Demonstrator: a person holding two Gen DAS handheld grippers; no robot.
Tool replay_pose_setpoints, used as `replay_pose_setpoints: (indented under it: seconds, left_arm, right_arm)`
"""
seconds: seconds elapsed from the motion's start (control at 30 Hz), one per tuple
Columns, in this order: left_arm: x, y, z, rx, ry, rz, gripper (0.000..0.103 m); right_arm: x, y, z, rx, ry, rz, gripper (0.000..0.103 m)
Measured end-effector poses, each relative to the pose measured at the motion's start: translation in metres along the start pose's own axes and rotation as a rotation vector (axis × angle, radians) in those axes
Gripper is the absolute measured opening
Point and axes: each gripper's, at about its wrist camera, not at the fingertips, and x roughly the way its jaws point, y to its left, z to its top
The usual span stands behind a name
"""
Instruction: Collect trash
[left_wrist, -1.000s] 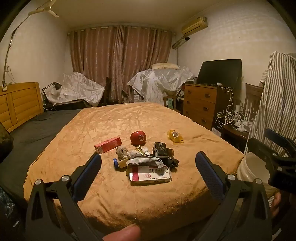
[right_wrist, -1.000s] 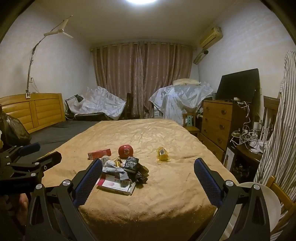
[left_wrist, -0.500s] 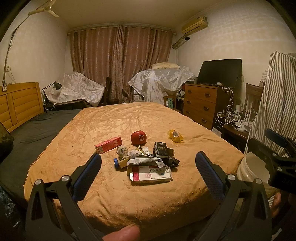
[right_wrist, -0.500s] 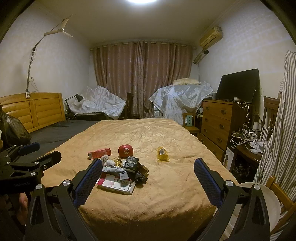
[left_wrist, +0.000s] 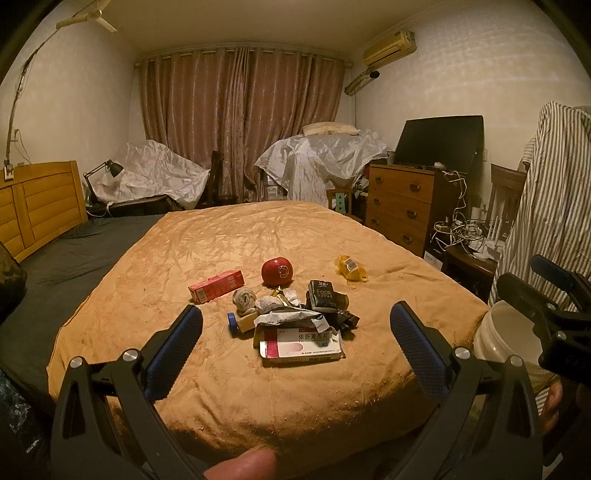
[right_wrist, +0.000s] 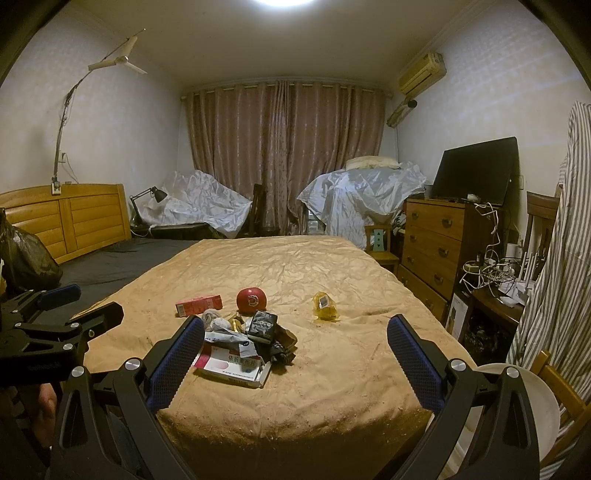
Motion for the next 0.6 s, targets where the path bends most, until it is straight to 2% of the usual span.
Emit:
replay_pose_setpoints:
  seconds: [0.6]
  left_arm:
    - [0.0004,-0.0001,0.0003,-0.001,0.005,0.000,0.098]
  right_arm:
    - [-0.0002,-0.0001,-0.0004,0.001,0.001,0.000,0.099]
